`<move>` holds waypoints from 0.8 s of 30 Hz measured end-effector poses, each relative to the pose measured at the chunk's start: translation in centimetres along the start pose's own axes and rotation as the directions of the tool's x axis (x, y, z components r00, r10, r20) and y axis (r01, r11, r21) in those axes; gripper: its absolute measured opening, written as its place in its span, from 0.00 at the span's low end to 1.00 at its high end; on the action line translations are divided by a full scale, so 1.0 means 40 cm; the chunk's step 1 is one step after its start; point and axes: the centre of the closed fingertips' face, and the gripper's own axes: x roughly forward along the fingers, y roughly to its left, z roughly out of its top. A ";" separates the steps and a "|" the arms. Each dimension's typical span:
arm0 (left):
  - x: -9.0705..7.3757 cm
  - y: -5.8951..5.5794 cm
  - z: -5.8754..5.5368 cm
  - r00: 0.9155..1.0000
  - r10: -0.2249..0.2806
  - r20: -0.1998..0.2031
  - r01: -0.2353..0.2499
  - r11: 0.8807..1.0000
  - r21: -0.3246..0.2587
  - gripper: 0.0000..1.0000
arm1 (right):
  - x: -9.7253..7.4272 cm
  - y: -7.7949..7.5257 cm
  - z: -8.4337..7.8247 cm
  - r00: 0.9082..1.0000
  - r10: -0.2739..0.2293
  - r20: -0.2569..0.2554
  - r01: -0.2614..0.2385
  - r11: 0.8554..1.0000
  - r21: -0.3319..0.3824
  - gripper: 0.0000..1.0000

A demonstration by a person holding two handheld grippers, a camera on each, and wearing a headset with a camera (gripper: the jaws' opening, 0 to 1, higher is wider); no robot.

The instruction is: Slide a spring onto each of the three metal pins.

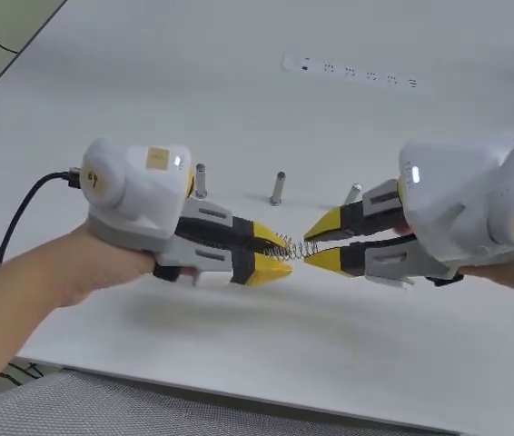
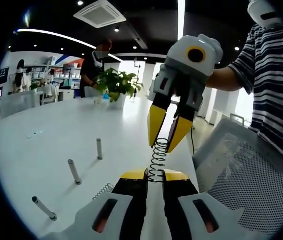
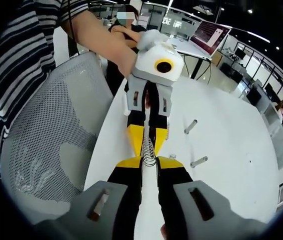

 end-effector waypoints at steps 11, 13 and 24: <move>-0.010 0.004 0.001 1.000 -0.009 -0.008 0.010 1.000 0.024 0.08 | 0.011 -0.008 0.022 0.999 -0.013 0.041 0.013 1.000 0.009 0.12; -0.011 0.007 0.003 1.000 -0.010 -0.006 0.010 0.999 0.033 0.08 | 0.012 -0.009 0.024 0.999 -0.015 0.048 0.014 1.000 0.018 0.12; -0.005 0.005 -0.007 1.000 -0.013 -0.020 0.013 0.999 0.038 0.08 | 0.017 -0.003 0.051 0.994 -0.023 0.107 0.017 0.998 0.061 0.12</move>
